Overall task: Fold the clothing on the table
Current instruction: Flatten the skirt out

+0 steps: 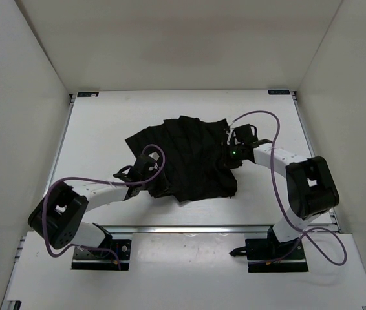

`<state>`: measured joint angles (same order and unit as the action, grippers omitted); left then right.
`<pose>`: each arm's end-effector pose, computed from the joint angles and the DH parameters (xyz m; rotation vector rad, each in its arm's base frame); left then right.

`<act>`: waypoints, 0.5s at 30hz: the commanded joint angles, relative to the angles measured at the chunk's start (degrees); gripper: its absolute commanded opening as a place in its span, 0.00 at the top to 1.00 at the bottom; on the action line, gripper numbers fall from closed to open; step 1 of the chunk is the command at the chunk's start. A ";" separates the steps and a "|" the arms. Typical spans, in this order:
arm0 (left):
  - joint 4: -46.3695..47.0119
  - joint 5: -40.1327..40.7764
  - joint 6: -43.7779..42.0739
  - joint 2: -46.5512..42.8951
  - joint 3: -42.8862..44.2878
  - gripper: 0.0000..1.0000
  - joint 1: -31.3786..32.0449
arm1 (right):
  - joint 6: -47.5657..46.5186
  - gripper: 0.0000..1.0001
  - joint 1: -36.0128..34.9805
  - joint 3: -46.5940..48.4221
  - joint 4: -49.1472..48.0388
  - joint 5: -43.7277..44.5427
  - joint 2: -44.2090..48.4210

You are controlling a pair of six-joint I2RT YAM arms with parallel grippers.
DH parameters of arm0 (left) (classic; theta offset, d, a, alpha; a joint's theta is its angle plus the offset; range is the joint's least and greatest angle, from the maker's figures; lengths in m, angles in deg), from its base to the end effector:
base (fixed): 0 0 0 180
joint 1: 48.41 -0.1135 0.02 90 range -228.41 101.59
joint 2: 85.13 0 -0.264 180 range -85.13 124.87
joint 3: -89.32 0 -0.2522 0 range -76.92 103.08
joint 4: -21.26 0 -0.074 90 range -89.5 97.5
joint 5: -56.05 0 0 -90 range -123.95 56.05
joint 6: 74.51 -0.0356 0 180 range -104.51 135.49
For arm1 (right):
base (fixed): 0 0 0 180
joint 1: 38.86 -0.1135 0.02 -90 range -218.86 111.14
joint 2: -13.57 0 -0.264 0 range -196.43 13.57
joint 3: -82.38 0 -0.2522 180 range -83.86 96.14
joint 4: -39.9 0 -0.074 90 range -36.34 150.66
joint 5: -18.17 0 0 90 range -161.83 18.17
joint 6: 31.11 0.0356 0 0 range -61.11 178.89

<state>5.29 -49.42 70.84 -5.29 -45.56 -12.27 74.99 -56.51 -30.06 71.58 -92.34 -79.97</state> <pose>0.1958 -0.1547 0.1459 -0.3206 2.6773 -0.9443 0.3016 0.1090 0.1758 -0.1731 2.6220 0.6752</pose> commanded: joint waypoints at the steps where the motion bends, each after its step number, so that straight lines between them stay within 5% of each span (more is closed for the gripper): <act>1: -0.42 1.31 -1.30 0.67 2.83 0.71 -1.07 | -0.19 0.82 -1.77 3.33 -1.38 -2.16 -1.12; 4: -1.03 1.84 -2.79 1.46 4.85 0.98 -1.51 | 0.34 0.83 -1.69 2.98 -2.70 -1.99 0.28; 15: -16.57 6.23 -14.29 -4.68 9.60 1.00 -14.32 | -2.38 0.95 5.87 -0.80 -0.51 1.09 4.85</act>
<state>-4.79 -46.36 62.54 -4.75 -38.22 -22.00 74.47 -52.90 -30.34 70.96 -92.69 -78.31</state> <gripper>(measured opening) 0.015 0.053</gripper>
